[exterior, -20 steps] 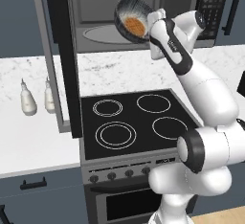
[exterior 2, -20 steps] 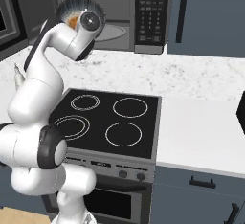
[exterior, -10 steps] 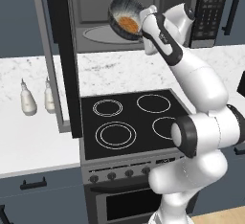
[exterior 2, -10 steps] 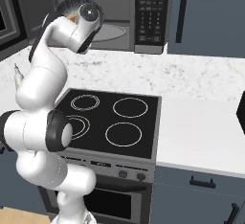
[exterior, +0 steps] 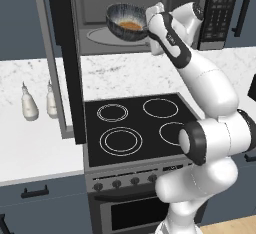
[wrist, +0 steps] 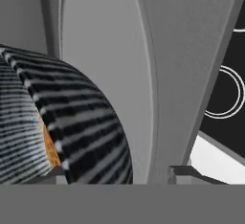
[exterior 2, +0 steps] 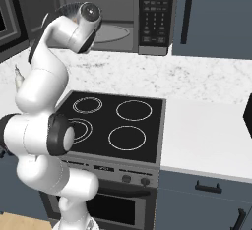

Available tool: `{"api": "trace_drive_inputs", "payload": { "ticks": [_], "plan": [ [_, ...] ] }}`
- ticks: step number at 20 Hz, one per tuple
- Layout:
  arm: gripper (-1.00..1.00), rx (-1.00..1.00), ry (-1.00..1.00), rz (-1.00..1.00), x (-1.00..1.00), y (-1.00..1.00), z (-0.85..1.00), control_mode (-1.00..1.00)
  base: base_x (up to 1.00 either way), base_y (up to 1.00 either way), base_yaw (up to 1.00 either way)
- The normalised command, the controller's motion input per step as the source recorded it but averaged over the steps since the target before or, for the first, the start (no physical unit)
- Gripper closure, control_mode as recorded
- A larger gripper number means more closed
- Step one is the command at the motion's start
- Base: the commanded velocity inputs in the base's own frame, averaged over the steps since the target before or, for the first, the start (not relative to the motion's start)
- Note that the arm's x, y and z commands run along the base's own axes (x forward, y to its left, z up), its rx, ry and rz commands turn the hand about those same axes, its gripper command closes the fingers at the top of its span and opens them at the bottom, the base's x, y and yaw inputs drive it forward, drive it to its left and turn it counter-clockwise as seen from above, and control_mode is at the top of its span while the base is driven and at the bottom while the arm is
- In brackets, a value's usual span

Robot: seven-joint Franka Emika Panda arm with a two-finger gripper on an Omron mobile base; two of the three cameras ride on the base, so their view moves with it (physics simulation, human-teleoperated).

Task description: Open the microwave, place the bowl with waffle inside the microwave, then close the microwave door and turn it on.

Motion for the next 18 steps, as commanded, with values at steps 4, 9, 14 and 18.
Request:
{"api": "trace_drive_inputs", "payload": {
  "ticks": [4,9,14,18],
  "plan": [
    [-1.00,0.07,-0.20,0.01,-0.22,0.00,0.00,-1.00,0.00,0.00,0.00],
    [-1.00,0.11,-0.22,0.02,-0.36,0.00,0.00,-1.00,0.00,0.00,0.00],
    [-1.00,0.09,-0.21,0.01,-0.56,0.00,0.00,-1.00,0.00,0.00,0.00],
    [-1.00,-0.01,-0.12,0.00,-0.71,-0.07,-0.10,-1.00,0.00,0.00,0.00]
  ]
}}
